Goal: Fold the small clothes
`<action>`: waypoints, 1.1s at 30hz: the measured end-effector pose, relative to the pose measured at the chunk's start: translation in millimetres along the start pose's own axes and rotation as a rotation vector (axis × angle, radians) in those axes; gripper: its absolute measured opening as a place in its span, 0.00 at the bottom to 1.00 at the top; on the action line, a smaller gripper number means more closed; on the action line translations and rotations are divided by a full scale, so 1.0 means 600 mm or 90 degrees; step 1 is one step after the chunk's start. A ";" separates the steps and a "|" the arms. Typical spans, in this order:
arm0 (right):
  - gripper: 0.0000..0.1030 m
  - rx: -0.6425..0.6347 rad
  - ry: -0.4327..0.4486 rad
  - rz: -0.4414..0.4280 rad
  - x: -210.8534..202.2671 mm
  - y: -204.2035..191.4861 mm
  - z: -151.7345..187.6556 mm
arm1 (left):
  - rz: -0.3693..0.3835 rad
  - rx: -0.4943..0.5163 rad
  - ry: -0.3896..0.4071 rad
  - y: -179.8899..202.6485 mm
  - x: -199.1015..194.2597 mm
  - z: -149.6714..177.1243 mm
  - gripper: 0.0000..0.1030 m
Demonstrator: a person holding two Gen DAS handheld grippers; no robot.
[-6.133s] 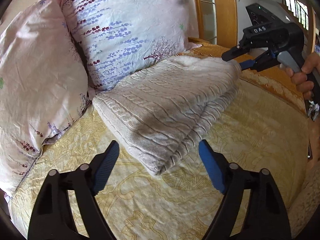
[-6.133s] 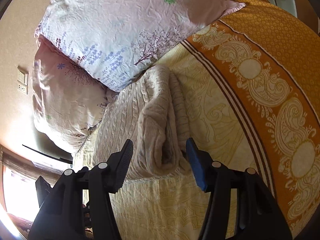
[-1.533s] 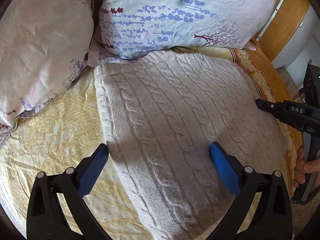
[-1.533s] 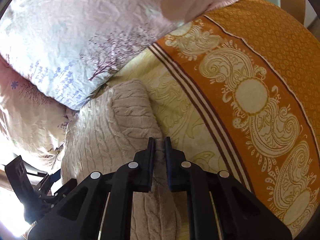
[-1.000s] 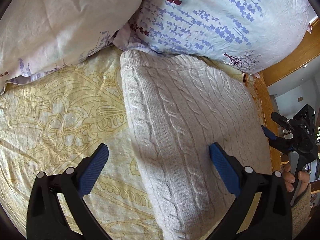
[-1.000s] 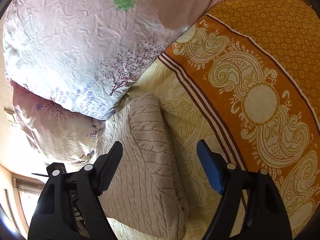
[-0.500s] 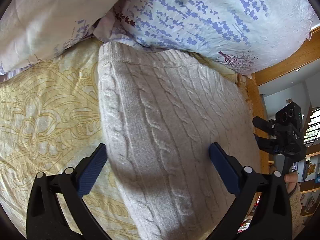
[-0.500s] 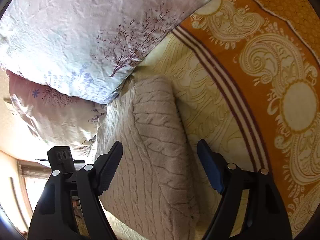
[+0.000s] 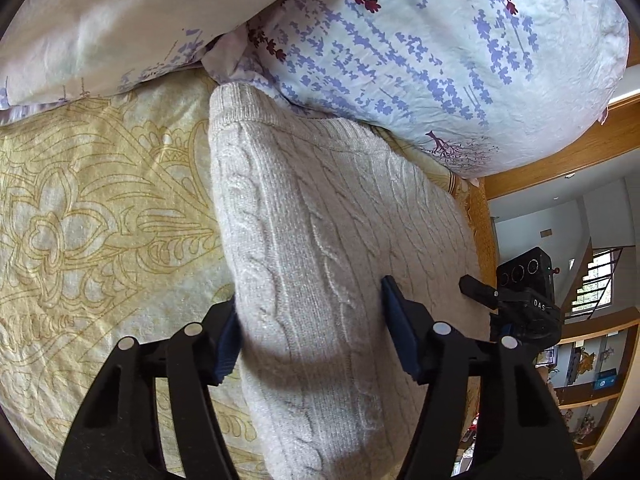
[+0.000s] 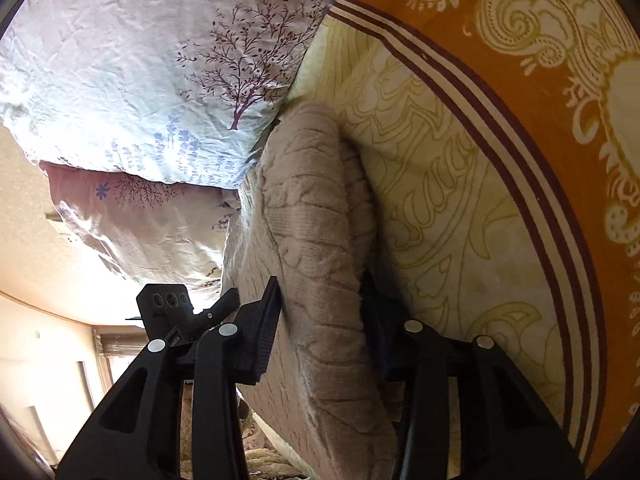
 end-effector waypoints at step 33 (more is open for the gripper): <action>0.22 -0.130 -0.014 0.033 0.171 -0.193 0.136 | -0.108 -0.068 0.109 -0.195 -0.299 0.089 0.61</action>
Point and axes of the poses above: each gripper's, at about its wrist camera, not at the fingertips, and x roughly the way its jaws point, y to its right, z to its underside, the point moved 5 cm from there along x, roughly the way its jaws point, and after that the axes turned 14 degrees about z, right-handed, at the moved point
